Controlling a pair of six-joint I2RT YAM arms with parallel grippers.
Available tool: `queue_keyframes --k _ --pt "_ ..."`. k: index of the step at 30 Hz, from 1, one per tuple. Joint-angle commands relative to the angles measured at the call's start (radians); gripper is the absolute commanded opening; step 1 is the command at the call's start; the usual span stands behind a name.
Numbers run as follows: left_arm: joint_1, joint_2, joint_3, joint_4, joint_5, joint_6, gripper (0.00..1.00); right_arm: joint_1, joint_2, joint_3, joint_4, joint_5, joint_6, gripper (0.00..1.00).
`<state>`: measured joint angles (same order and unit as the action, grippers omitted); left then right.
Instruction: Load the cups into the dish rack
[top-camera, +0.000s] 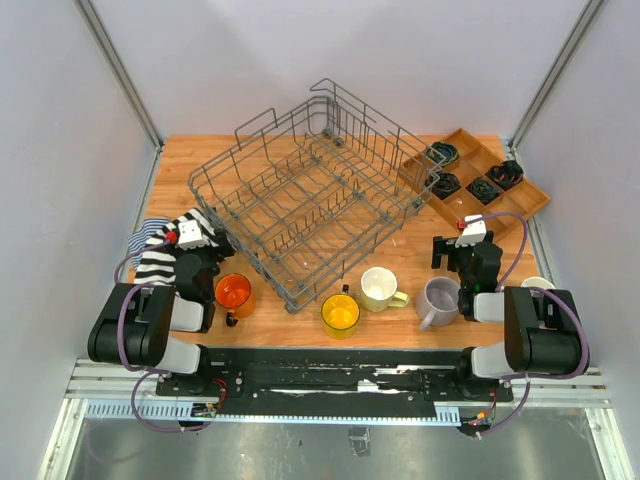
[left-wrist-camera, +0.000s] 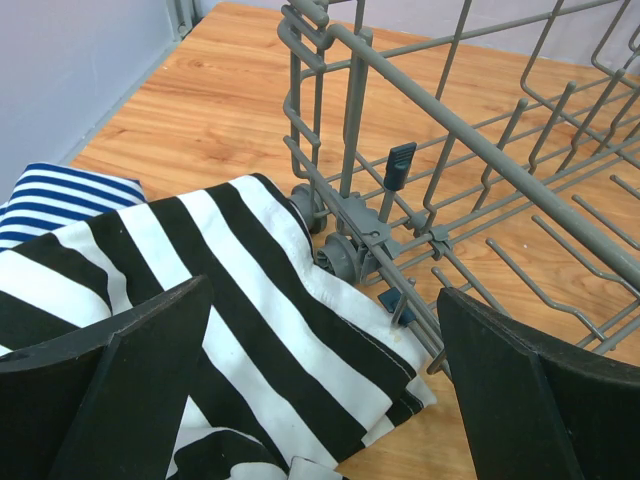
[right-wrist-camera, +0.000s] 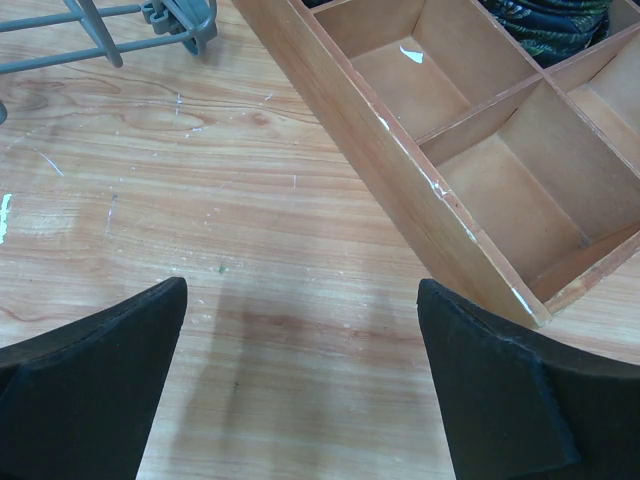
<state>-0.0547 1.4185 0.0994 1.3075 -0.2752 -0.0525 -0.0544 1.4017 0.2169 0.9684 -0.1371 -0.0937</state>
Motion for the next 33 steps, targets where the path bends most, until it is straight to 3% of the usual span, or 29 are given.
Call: queue_keyframes --k 1,18,24,29,33 --pt "0.001 0.000 -0.005 0.043 -0.004 0.005 1.00 0.013 -0.010 0.009 0.030 0.011 -0.003 0.98" --pt "0.001 0.000 -0.006 0.042 -0.004 0.005 1.00 0.012 -0.018 0.011 0.030 0.031 0.004 0.98" --pt "0.001 -0.090 -0.022 -0.005 -0.030 0.000 1.00 0.013 -0.211 0.077 -0.229 0.077 0.017 0.98" --pt "0.001 -0.257 0.039 -0.298 -0.151 -0.019 1.00 0.011 -0.349 0.168 -0.455 0.098 0.013 0.98" --pt "0.001 -0.373 0.082 -0.545 -0.175 0.006 1.00 0.011 -0.360 0.300 -0.652 0.099 0.096 0.98"
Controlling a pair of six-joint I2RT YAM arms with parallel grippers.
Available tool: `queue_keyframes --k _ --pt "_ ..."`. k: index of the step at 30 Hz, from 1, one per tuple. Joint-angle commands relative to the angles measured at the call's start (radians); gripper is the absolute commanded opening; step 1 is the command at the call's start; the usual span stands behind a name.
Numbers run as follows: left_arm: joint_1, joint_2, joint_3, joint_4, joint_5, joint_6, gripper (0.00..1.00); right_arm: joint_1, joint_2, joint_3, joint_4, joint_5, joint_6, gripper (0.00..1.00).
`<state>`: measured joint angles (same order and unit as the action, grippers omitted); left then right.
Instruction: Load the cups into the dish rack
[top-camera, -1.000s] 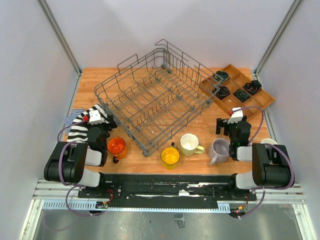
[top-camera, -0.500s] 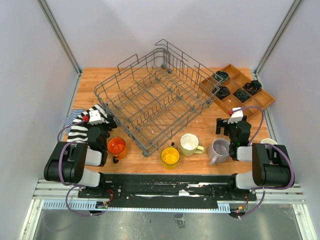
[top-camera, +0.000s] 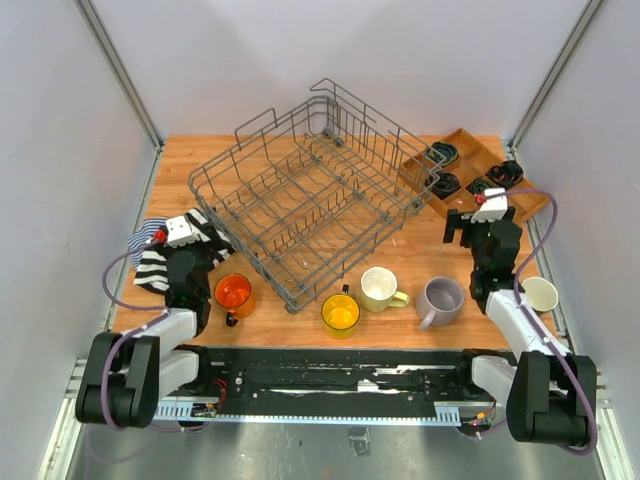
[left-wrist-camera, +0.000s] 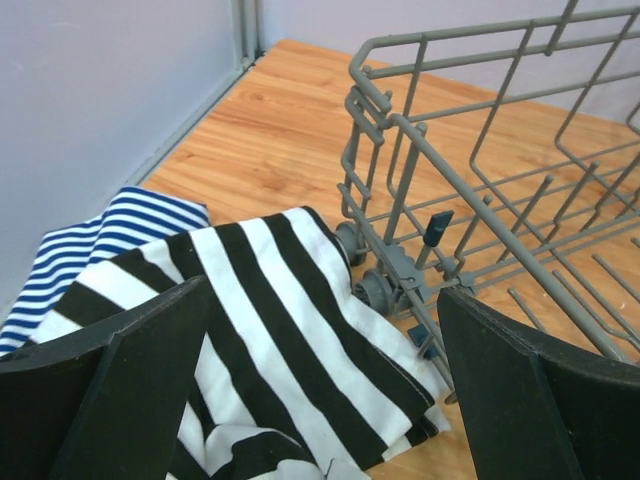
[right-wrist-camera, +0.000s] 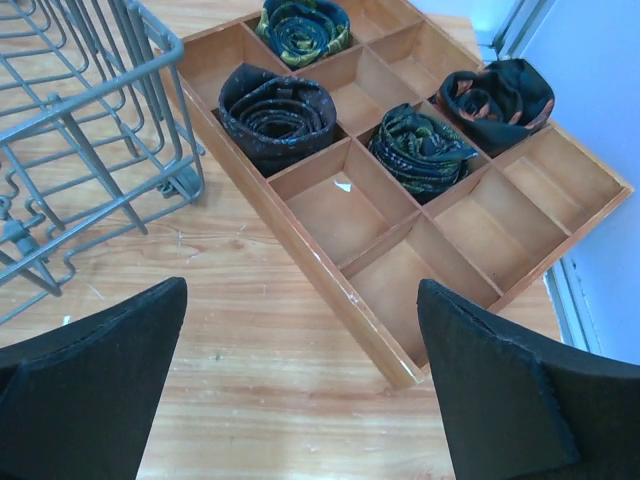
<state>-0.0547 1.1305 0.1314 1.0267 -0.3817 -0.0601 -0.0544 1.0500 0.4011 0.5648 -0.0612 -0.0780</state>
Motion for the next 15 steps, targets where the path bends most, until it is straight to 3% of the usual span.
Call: queue_keyframes --k 1,5,8,15 --pt "0.001 -0.125 0.066 -0.348 -0.053 0.017 1.00 0.011 0.004 0.166 -0.322 0.022 0.101 0.98" --pt "0.001 -0.299 0.184 -0.709 0.089 -0.001 0.94 0.011 0.079 0.400 -0.615 0.000 0.131 0.98" --pt "0.001 -0.345 0.328 -0.959 0.138 -0.071 0.85 0.007 0.093 0.479 -0.672 -0.056 0.128 0.98" --pt "0.001 -0.241 0.688 -1.446 0.174 -0.082 0.86 -0.008 0.134 0.645 -0.721 -0.374 0.230 0.98"
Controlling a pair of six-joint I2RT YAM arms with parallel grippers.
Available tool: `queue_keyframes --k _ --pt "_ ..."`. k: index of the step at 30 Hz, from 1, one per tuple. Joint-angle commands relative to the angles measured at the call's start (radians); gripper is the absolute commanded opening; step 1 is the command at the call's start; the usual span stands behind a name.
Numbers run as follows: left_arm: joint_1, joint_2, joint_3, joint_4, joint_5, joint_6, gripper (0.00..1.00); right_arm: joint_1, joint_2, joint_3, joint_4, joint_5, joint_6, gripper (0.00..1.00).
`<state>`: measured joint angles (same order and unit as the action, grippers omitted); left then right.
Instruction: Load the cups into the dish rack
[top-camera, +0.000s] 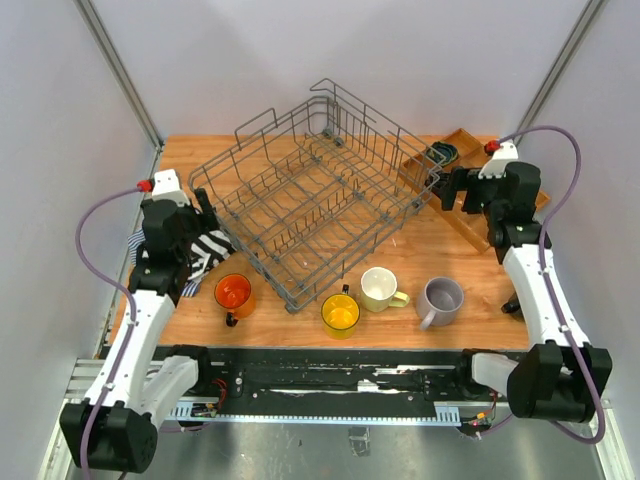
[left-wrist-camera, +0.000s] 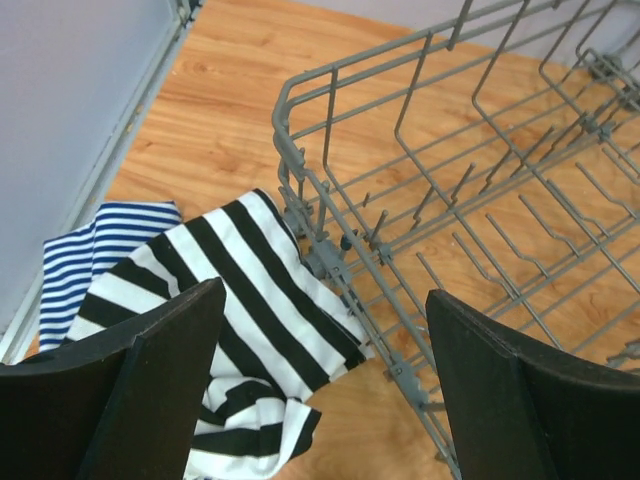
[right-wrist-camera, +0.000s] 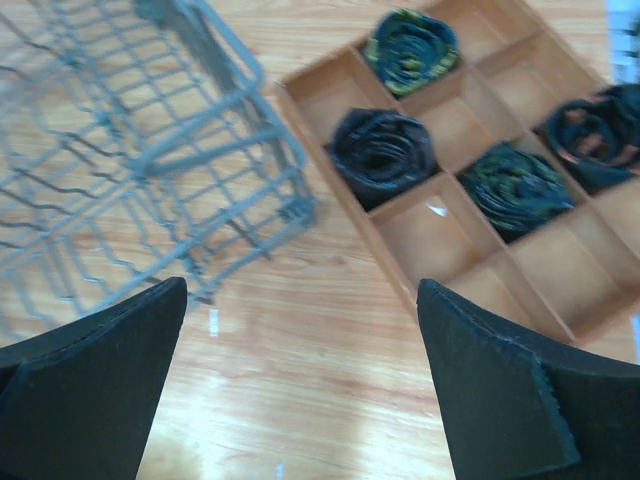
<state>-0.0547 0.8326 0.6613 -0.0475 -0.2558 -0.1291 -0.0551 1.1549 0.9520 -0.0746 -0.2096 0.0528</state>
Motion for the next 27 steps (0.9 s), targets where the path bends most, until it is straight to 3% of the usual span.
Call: queue_keyframes --k 1,5,7,13,19,22,27 --pt "0.001 0.081 0.209 -0.430 0.064 -0.009 0.86 -0.008 0.046 0.120 -0.090 -0.268 0.121 0.98" --pt "0.001 0.177 0.350 -0.641 0.128 -0.010 0.79 -0.006 0.136 0.252 -0.158 -0.526 0.172 0.98" --pt "0.000 0.194 0.382 -0.705 0.160 -0.015 0.79 -0.004 0.144 0.269 -0.137 -0.577 0.194 0.99" --pt "-0.002 0.122 0.416 -0.825 0.172 -0.084 0.76 0.035 0.111 0.284 -0.099 -0.569 0.208 0.98" --pt "-0.002 0.227 0.498 -0.932 0.228 -0.104 0.70 0.037 0.105 0.293 -0.055 -0.589 0.248 0.99" --pt "-0.002 0.179 0.446 -0.920 0.273 -0.248 0.69 0.037 0.101 0.296 -0.054 -0.588 0.249 0.99" --pt "-0.002 0.041 0.315 -0.905 0.147 -0.461 0.69 0.037 0.101 0.304 -0.053 -0.592 0.253 0.99"
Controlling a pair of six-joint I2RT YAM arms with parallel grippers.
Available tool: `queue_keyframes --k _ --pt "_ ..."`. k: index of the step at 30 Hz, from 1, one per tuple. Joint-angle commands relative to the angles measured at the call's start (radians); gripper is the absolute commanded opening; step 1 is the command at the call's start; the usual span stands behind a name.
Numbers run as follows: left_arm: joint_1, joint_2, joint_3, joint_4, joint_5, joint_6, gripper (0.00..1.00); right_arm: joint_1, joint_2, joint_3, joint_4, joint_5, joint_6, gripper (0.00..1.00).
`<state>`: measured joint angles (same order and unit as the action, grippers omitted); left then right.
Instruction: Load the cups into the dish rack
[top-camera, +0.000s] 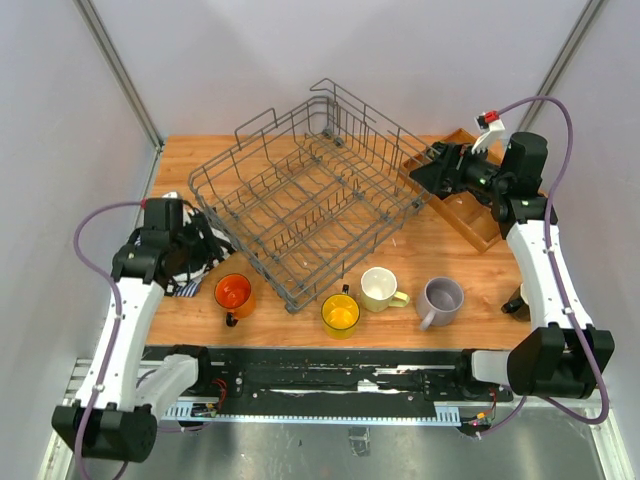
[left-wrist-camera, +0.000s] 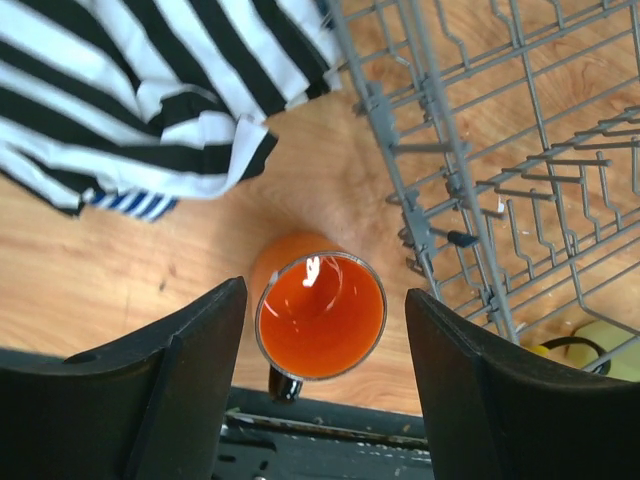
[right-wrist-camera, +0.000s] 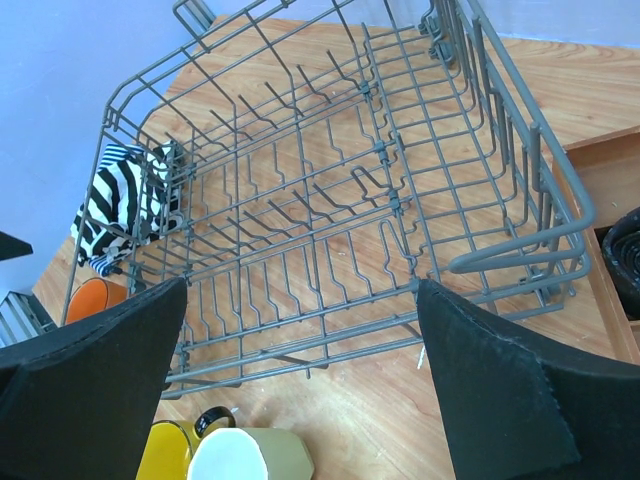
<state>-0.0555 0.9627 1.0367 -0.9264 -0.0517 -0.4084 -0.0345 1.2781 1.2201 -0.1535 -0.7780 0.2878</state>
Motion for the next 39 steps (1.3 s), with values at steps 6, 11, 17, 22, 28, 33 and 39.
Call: queue_keyframes --k 6,11,17,22,28,33,39 --pt "-0.001 -0.049 -0.155 -0.024 -0.072 -0.219 0.67 0.018 -0.029 0.021 0.042 -0.038 0.028 0.98" --pt "-0.001 -0.027 -0.245 0.038 -0.061 -0.203 0.63 0.018 -0.038 -0.006 0.064 -0.042 0.036 0.98" --pt "-0.001 -0.010 -0.297 0.097 -0.058 -0.213 0.60 0.018 -0.037 -0.011 0.069 -0.045 0.033 0.98" --pt "-0.001 0.032 -0.304 0.103 -0.056 -0.216 0.54 0.018 -0.024 -0.010 0.086 -0.055 0.047 0.99" --pt "-0.001 0.068 -0.312 0.111 -0.051 -0.221 0.56 0.018 -0.020 -0.010 0.098 -0.041 0.055 0.99" --pt "-0.002 0.101 -0.318 0.116 -0.043 -0.219 0.52 0.018 -0.023 -0.014 0.113 -0.020 0.064 0.99" --pt "-0.017 0.147 -0.318 0.117 -0.032 -0.213 0.49 0.016 -0.020 -0.008 0.120 -0.019 0.069 0.99"
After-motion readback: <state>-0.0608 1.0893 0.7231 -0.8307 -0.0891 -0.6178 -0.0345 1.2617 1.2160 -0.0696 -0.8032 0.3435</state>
